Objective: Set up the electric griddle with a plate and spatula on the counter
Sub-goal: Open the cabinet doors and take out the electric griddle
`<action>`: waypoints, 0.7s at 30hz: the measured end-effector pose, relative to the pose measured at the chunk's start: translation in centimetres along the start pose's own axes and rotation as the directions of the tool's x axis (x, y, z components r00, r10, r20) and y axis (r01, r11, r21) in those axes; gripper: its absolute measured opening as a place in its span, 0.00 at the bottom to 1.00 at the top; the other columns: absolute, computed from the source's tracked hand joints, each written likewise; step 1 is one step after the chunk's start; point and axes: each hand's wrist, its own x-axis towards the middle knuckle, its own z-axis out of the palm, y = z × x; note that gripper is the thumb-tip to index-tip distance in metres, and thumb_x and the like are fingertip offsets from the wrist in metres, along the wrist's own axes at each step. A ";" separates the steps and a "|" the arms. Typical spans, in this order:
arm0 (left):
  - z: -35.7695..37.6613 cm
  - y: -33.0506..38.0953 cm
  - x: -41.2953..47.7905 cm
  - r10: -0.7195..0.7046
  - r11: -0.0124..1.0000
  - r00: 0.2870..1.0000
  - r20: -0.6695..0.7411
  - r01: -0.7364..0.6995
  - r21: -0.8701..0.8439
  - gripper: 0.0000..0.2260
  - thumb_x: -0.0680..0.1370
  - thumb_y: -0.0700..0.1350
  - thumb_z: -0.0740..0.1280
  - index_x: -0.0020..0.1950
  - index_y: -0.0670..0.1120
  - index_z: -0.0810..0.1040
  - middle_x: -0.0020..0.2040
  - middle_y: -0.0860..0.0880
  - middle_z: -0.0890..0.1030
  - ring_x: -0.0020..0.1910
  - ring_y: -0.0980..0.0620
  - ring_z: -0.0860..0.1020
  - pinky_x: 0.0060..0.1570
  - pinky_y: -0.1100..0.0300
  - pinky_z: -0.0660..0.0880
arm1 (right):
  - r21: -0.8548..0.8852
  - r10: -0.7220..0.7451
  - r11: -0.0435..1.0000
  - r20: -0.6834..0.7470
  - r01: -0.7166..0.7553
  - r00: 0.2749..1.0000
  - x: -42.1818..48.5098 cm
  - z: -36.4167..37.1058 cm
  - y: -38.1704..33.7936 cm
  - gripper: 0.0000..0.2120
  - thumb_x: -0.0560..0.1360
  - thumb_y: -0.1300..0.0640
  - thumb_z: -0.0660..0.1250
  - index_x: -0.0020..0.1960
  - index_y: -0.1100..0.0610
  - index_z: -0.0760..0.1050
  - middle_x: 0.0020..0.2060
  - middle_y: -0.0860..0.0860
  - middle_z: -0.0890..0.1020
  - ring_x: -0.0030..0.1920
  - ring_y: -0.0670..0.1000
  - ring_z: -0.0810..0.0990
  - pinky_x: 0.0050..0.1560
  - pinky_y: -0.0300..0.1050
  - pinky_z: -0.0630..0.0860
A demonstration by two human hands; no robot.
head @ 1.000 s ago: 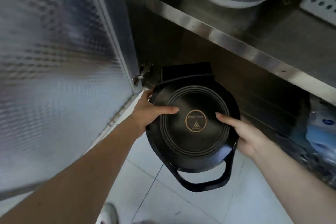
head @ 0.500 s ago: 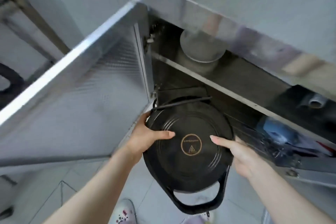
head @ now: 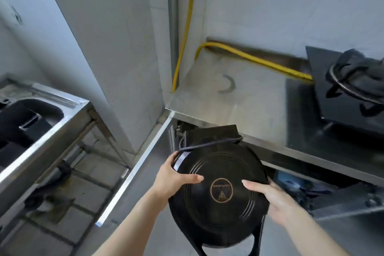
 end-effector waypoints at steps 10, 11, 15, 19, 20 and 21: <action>-2.6 12.7 -3.2 0.197 0.980 0.978 0.064 -0.198 0.020 0.48 0.46 0.49 0.84 0.65 0.52 0.73 0.55 0.51 0.83 0.52 0.50 0.82 0.56 0.50 0.78 | 0.049 -0.192 0.979 -0.068 0.196 0.979 -7.1 4.4 -8.9 0.45 0.50 0.60 0.83 0.66 0.59 0.74 0.57 0.62 0.82 0.57 0.64 0.81 0.64 0.61 0.74; -2.6 13.9 -3.1 0.212 0.977 0.974 0.076 -0.213 0.013 0.48 0.46 0.49 0.84 0.65 0.52 0.73 0.54 0.51 0.83 0.51 0.49 0.82 0.55 0.49 0.79 | 0.053 -0.217 0.974 -0.071 0.220 0.974 -7.5 4.7 -9.7 0.45 0.49 0.60 0.83 0.66 0.59 0.74 0.56 0.62 0.83 0.56 0.64 0.82 0.63 0.61 0.75; -2.0 18.3 -1.6 0.261 0.964 0.961 0.096 -0.264 0.018 0.51 0.45 0.50 0.84 0.67 0.51 0.71 0.56 0.49 0.82 0.53 0.47 0.82 0.56 0.46 0.78 | 0.075 -0.263 0.960 -0.095 0.270 0.960 -7.7 5.0 -13.2 0.41 0.50 0.59 0.83 0.62 0.57 0.76 0.53 0.61 0.84 0.53 0.64 0.83 0.59 0.64 0.77; -0.2 21.9 1.7 0.296 0.953 0.949 0.106 -0.301 0.040 0.53 0.45 0.52 0.84 0.69 0.51 0.69 0.60 0.48 0.79 0.56 0.45 0.79 0.57 0.44 0.77 | 0.084 -0.295 0.949 -0.115 0.305 0.949 -5.7 4.2 -16.9 0.41 0.54 0.57 0.84 0.65 0.56 0.75 0.56 0.60 0.83 0.56 0.64 0.82 0.61 0.62 0.76; 0.1 22.4 2.5 0.299 0.951 0.948 0.106 -0.305 0.048 0.52 0.46 0.52 0.84 0.68 0.51 0.69 0.61 0.48 0.79 0.56 0.45 0.79 0.57 0.44 0.77 | 0.088 -0.295 0.948 -0.110 0.305 0.949 -5.1 4.0 -17.6 0.41 0.53 0.57 0.84 0.64 0.56 0.75 0.56 0.60 0.83 0.55 0.64 0.82 0.60 0.62 0.77; 0.6 23.1 3.7 0.297 0.951 0.948 0.111 -0.304 0.056 0.51 0.47 0.52 0.84 0.69 0.51 0.69 0.61 0.48 0.79 0.56 0.45 0.79 0.57 0.44 0.77 | 0.094 -0.297 0.947 -0.112 0.308 0.948 -4.1 3.7 -18.5 0.41 0.52 0.58 0.84 0.64 0.57 0.76 0.55 0.60 0.84 0.53 0.63 0.83 0.59 0.61 0.78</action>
